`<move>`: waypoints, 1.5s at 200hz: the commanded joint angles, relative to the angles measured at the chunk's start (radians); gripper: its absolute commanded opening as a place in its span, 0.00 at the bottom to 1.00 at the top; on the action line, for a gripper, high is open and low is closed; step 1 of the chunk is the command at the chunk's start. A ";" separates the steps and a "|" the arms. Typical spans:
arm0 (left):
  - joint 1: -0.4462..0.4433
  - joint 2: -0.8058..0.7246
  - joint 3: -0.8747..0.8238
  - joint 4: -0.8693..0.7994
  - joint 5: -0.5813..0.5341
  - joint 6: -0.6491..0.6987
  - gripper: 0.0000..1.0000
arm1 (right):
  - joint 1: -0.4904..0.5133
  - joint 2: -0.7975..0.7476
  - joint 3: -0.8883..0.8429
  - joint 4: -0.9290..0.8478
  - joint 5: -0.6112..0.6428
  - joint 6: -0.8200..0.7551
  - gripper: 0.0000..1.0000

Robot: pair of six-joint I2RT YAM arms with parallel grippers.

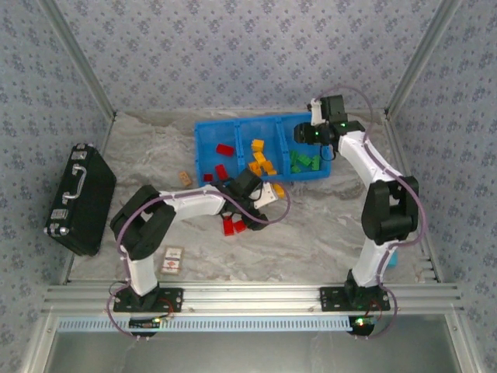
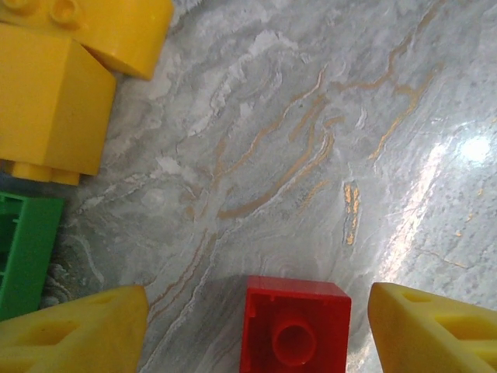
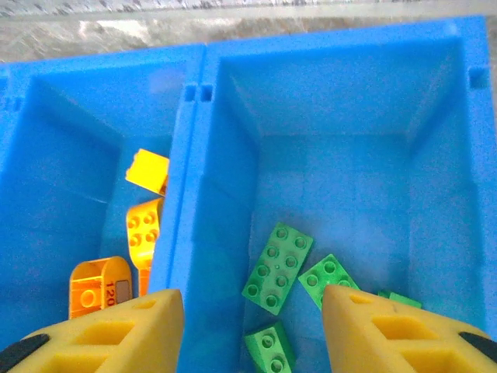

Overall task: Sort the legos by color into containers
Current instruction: Place the lego in the container, then pick up the lego from the center of the table, then place the lego in the container.

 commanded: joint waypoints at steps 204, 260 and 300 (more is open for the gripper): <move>0.117 -0.174 0.062 -0.096 0.096 -0.131 0.37 | 0.149 -0.552 -0.596 -0.010 -0.086 -0.054 0.71; 0.290 -0.215 0.224 -0.128 0.144 -0.142 0.36 | 0.392 -0.670 -0.800 0.152 -0.073 0.065 0.78; 0.346 -0.080 0.380 -0.175 0.032 -0.196 0.34 | 0.567 -0.511 -0.759 0.217 0.021 0.073 0.77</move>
